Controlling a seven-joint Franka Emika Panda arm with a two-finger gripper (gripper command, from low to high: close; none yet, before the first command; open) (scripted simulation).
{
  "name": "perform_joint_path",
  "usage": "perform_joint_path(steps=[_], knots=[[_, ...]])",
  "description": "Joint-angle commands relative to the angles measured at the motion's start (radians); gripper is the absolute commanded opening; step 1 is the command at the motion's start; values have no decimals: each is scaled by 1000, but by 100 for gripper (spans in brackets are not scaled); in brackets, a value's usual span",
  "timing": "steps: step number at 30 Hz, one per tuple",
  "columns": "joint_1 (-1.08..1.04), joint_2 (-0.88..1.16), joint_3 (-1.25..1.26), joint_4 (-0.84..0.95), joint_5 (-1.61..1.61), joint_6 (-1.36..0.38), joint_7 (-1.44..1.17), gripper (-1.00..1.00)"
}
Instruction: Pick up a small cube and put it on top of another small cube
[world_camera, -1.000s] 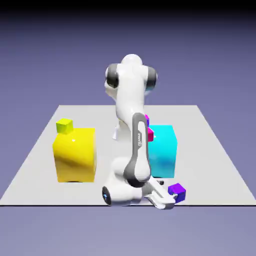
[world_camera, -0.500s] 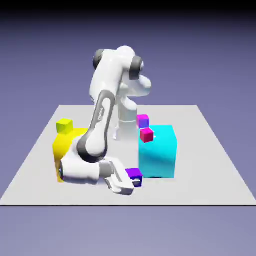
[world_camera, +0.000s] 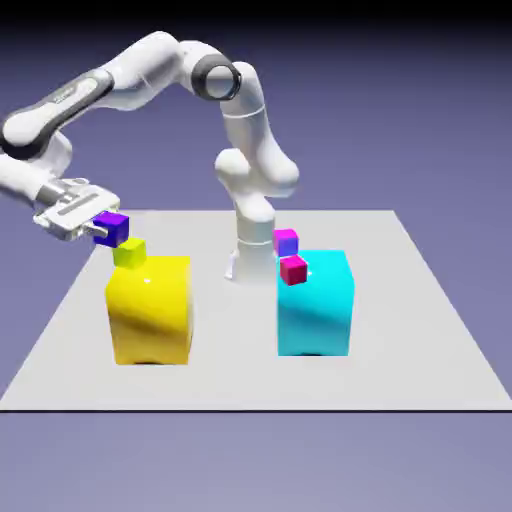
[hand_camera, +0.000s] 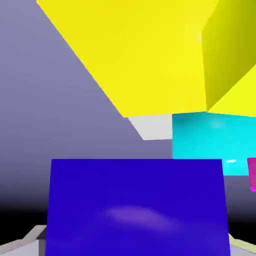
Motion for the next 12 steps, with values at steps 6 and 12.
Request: perform_joint_path(steps=[6,12], knots=[[-47,7,15,-133,21,31,-39,-100],[-30,-7,24,-176,28,68,-46,100]])
